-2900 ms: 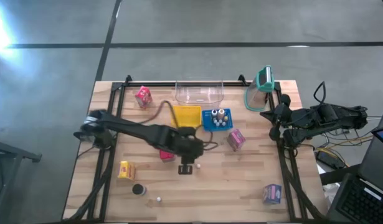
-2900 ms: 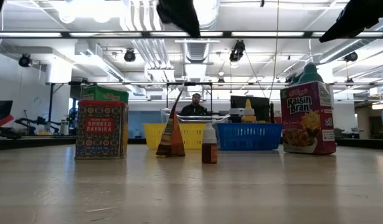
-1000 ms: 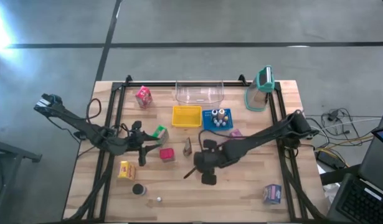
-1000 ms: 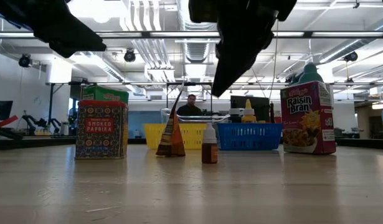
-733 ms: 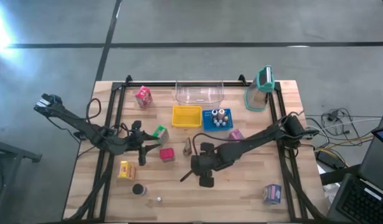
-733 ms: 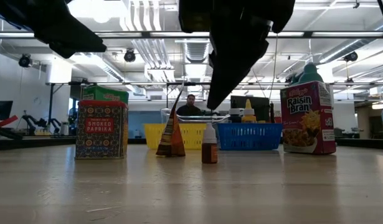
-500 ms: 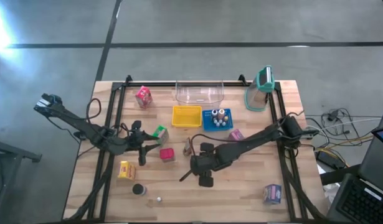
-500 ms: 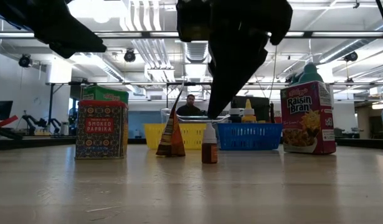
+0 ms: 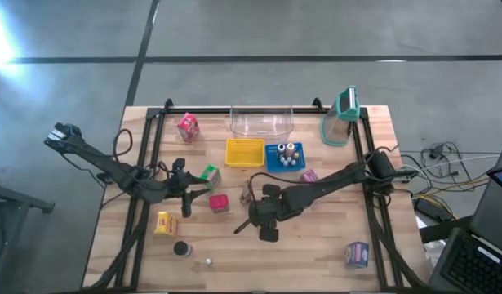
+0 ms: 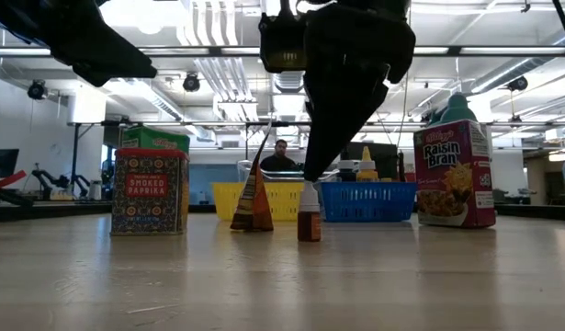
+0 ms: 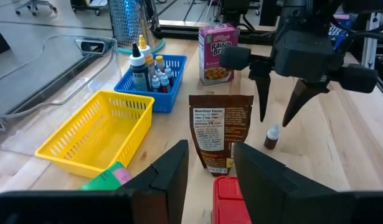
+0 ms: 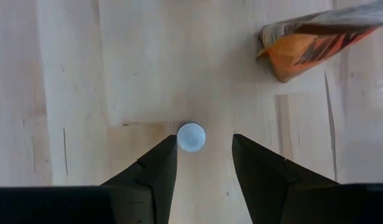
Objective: Pick & Place Kitchen Items
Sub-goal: Put the orange food coloring bottle into the blue bin
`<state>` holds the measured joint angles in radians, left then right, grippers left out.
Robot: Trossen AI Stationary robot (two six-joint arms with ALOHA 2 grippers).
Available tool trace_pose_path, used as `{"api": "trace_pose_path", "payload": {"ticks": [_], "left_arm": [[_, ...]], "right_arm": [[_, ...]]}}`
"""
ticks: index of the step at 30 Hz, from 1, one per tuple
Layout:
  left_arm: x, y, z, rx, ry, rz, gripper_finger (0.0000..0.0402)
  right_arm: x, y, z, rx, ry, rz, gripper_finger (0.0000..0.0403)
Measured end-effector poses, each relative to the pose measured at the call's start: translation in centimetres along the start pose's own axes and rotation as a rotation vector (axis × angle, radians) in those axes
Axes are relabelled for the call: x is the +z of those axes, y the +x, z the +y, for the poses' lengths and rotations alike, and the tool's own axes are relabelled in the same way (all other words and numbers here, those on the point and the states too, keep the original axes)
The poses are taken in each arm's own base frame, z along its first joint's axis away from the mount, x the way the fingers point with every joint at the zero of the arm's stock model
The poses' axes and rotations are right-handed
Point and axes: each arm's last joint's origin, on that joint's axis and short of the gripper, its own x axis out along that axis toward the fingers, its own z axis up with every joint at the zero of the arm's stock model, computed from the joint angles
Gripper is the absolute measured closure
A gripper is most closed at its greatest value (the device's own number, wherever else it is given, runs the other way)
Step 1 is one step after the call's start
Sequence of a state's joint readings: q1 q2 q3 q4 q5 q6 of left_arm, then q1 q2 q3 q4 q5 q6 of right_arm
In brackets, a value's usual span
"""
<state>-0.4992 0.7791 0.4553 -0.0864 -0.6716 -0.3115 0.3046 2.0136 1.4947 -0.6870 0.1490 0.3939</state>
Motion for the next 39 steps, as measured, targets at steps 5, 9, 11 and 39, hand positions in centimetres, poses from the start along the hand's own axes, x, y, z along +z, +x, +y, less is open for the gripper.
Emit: {"api": "trace_pose_path", "payload": {"ticks": [5,9,11,39], "left_arm": [[0.0,0.0,0.0,0.000,0.000,0.000,0.0266],[0.1,0.0,0.0,0.000,-0.003,-0.006,0.0266],[0.1,0.0,0.0,0.001,-0.003,-0.006,0.0266],[0.1,0.0,0.0,0.007,0.005,-0.007,0.0266]], "right_arm": [[0.0,0.2,0.1,0.022,0.003,-0.013,0.0236],[-0.2,0.6,0.1,0.030,0.004,-0.020,0.0230],[-0.3,0.8,0.0,0.030,0.004,-0.021,0.0230],[-1.0,1.9,0.0,0.046,0.009,-0.061,0.0269]]}}
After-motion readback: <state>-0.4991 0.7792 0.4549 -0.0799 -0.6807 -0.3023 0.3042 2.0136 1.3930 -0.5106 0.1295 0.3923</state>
